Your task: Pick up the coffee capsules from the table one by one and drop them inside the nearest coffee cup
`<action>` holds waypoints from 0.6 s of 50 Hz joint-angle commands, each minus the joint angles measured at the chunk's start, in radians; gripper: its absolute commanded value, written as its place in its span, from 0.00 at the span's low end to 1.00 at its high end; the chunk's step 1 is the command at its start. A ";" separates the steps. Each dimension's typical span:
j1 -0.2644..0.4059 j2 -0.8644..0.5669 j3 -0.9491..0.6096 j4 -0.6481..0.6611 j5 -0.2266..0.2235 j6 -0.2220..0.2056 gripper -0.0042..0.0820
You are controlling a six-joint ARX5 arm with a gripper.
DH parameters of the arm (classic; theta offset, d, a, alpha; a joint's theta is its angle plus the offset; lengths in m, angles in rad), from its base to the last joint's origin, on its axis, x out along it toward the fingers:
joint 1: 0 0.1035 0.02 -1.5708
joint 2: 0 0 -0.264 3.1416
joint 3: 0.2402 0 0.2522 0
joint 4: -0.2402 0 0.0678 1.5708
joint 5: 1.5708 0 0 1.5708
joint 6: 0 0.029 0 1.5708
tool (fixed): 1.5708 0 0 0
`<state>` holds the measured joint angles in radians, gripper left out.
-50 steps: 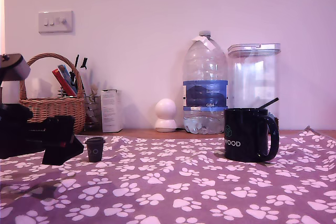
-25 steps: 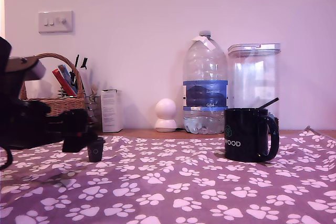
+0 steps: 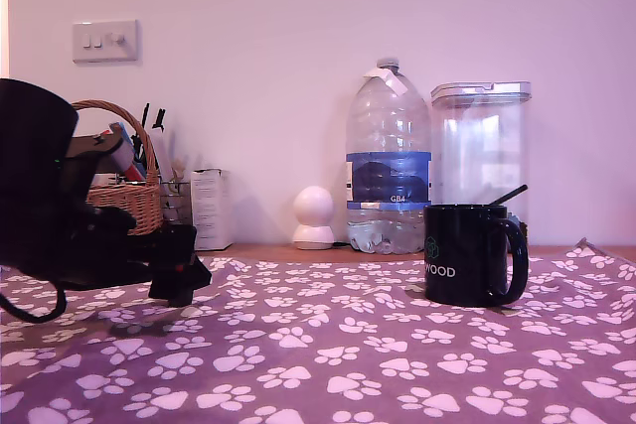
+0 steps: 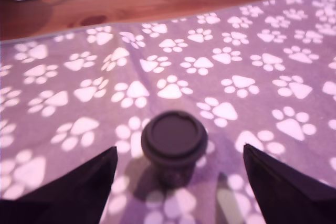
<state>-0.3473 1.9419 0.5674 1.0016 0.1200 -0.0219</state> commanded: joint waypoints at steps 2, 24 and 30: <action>0.009 0.016 0.013 -0.032 0.023 0.008 0.85; 0.018 0.016 0.050 -0.114 0.038 0.034 0.30; 0.018 0.016 0.053 -0.112 0.038 0.041 0.19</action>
<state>-0.3309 1.9419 0.6140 0.8848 0.1558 0.0067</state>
